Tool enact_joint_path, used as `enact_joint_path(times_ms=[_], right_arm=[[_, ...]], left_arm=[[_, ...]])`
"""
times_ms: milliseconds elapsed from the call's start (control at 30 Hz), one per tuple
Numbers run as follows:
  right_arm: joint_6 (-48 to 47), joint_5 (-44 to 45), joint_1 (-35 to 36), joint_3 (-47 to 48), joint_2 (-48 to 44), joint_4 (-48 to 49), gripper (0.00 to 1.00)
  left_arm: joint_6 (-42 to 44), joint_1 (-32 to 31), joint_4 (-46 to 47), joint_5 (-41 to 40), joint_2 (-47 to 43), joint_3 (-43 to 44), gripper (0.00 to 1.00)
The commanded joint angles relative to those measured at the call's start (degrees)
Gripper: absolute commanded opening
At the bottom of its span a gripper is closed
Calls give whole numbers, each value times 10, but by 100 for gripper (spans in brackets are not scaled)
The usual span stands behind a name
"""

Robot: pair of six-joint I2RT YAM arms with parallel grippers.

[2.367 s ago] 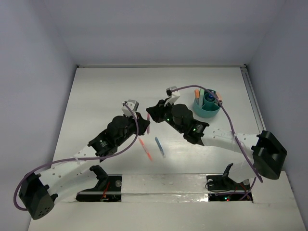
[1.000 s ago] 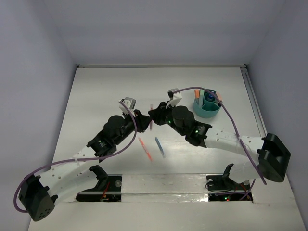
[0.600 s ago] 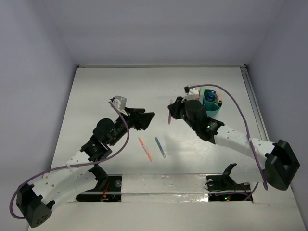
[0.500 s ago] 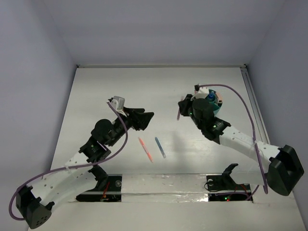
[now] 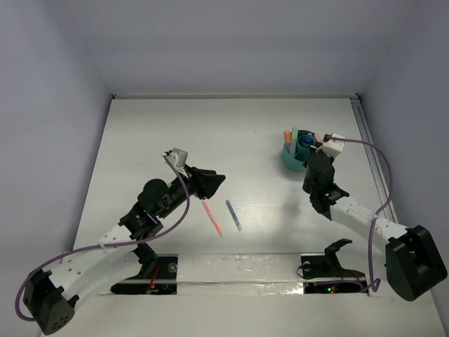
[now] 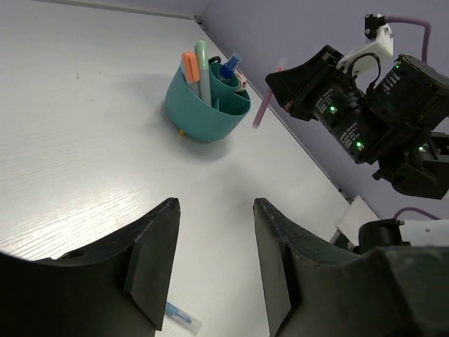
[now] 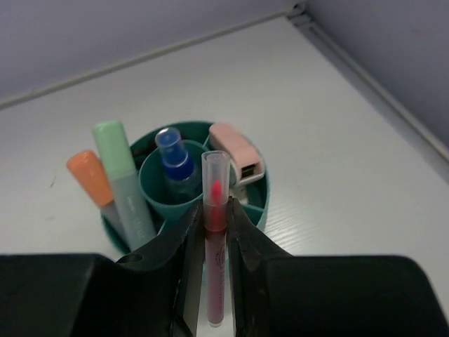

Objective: Sort the stationery into containers
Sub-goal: Place the pen in the storage box.

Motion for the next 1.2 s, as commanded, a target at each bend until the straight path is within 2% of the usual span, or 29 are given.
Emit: enact_joint_path(times_ms=[0,67,267,533,900,1000,1167], right_arm=[[-96,54,-8,-15,-3,199,0],[-143,63,-22,-3,28,253,0],[-145,55,-40,19,78,276,0],[-76,21,-65,30,119,242,1],[-63,1,-70,53,172,246,1],[-19,-7,-70,53,171,209,2],[44,-23,-70,45,144,137,11]], left_arm=[[-5,2,60,28,-14,-5,42],[-4,2,67,32,-13,-12,42],[-11,2,87,39,-8,-20,41],[-10,2,93,42,3,-24,40],[-10,2,96,45,18,-20,39],[-9,2,96,41,18,-20,39],[-8,2,97,41,20,-20,39]])
